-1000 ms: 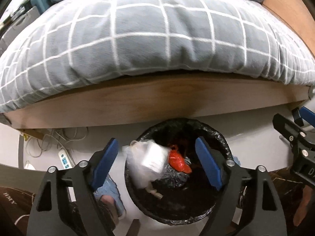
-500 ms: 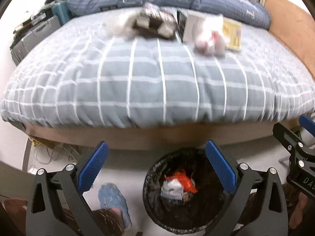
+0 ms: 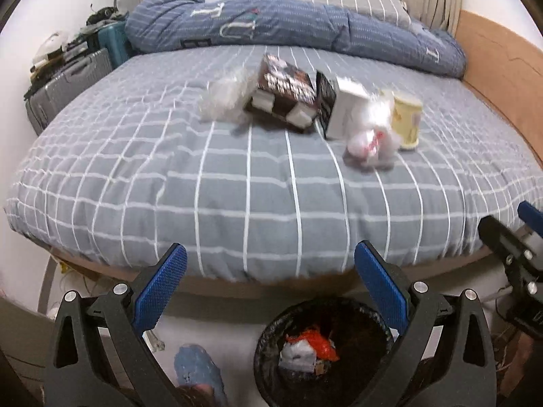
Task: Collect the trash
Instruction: 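Raise both open tools back up toward the remaining trash on the bed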
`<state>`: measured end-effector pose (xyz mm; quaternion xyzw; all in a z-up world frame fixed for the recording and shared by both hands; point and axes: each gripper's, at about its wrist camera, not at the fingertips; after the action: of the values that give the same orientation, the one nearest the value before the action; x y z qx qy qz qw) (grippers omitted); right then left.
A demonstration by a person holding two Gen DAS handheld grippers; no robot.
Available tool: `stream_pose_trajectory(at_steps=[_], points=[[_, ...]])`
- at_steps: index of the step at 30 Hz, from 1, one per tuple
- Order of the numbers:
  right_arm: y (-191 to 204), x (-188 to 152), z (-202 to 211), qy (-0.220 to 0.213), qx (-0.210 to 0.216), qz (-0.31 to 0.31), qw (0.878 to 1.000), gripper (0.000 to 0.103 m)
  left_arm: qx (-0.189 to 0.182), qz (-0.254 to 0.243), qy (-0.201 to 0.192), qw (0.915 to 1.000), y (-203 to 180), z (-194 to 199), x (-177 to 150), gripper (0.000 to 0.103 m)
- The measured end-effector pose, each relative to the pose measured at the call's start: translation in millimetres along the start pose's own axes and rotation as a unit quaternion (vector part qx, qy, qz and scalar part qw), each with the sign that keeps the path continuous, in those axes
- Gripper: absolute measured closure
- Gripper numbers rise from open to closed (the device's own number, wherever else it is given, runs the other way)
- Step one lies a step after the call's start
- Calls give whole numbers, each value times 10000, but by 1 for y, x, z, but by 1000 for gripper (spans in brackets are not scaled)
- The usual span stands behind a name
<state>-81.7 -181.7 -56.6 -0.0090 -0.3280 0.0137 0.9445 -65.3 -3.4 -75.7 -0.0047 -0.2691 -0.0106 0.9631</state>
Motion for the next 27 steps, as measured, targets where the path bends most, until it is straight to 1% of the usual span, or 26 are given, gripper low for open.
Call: stream_pose_trajectory(at_steps=[5,9,13,18,24,27], points=[[3,18,-6,-139,145,-29,9998,10,-45,192,-189,9996,16,1,27,6],[8,34,-15,-219,210,30,9995,10,36,312,-303,9990,31,-4,53,6],[14,48,-29,-186,258,59,9995,10,122,421,-372,9983,50,-13,80,6],[24,65,-49,-130,289,162,9994,10,137,487,-334,9982,66,-33,112,7],[35,81,-71,-44,351,249,9991,10,246,470,-261,9983,73,-57,144,7],[42,88,-84,35,402,275,9988,12,305,466,-183,9983,77,-72,160,7]])
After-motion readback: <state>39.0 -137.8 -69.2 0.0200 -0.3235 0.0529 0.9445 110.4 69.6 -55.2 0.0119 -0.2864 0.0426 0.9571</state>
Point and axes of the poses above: each gripper's, at about its wrist camera, not at the fingertips, and z roughly against the way its jaws point, y to its left, x to its top, and after that the axes turned 10 degrees about y, right-handed
